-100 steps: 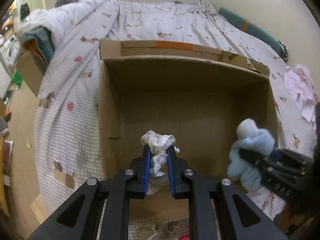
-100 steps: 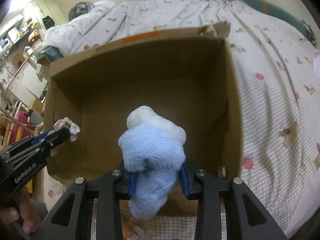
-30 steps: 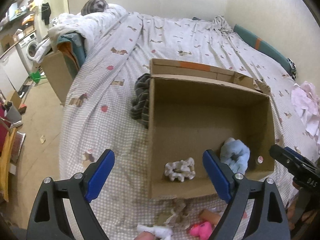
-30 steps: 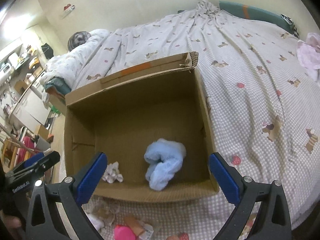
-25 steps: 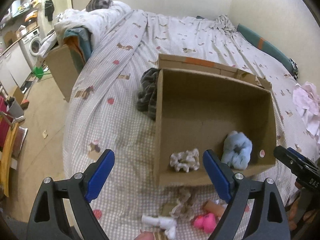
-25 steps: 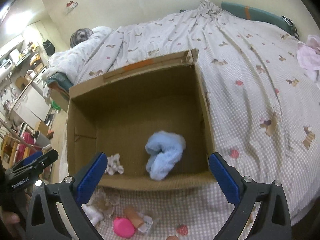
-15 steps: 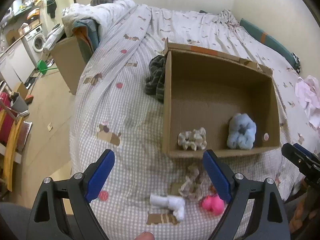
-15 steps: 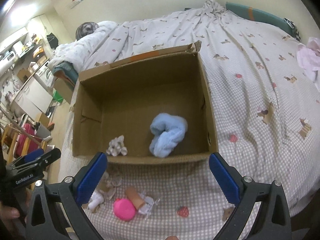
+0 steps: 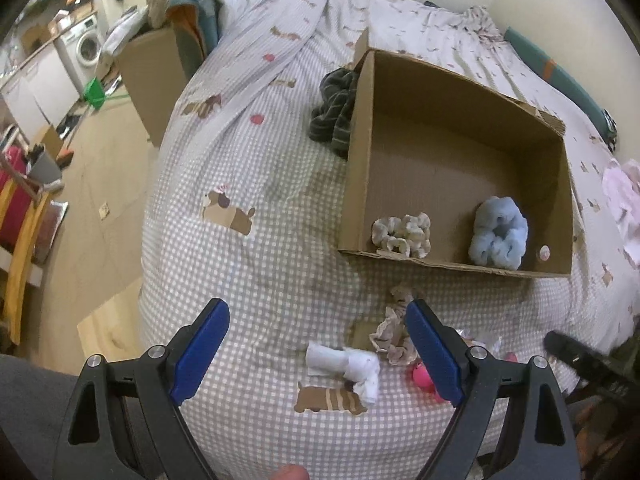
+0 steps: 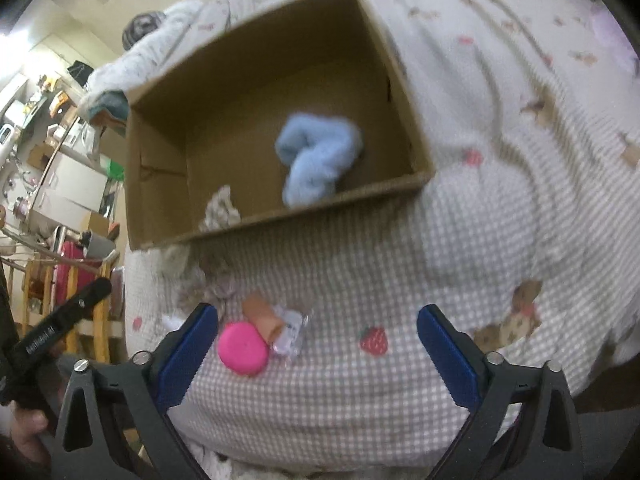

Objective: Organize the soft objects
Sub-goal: 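Grasp the clear plastic bag with the right gripper while the left gripper grasps the white sock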

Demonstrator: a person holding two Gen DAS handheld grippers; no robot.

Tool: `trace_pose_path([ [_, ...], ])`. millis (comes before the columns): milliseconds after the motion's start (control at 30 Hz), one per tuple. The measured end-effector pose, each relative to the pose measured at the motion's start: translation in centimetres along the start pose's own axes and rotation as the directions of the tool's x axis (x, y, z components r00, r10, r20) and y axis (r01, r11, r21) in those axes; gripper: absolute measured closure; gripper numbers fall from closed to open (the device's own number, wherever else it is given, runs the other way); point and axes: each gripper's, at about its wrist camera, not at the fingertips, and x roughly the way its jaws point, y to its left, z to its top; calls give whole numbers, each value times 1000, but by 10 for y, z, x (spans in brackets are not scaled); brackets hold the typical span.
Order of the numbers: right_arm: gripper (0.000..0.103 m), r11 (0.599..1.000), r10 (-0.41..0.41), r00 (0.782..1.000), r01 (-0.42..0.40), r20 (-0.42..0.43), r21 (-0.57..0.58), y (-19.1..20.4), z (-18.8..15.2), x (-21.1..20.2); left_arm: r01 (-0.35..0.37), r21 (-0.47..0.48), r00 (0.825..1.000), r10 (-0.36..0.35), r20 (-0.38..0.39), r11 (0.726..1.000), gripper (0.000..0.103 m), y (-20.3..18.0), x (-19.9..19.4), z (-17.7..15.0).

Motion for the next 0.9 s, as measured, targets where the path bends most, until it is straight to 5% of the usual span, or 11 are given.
trace_pose_path([
  [67, 31, 999, 29, 999, -28, -45, 19, -2, 0, 12, -1, -16, 1000, 1, -10, 1000, 14, 2, 2, 1],
  [167, 53, 998, 46, 991, -41, -126, 43, -2, -1, 34, 1, -35, 1000, -2, -28, 999, 14, 5, 6, 1],
  [467, 63, 1000, -11, 961, 4, -277, -26, 24, -13, 90, -11, -56, 999, 9, -41, 998, 14, 17, 11, 0],
  [567, 83, 999, -4, 961, -11, -275, -52, 33, -12, 93, -16, -60, 999, 13, -51, 998, 14, 20, 14, 0],
  [900, 87, 997, 41, 980, -51, -193, -49, 33, -17, 57, -29, -65, 995, 22, -102, 997, 14, 21, 28, -6],
])
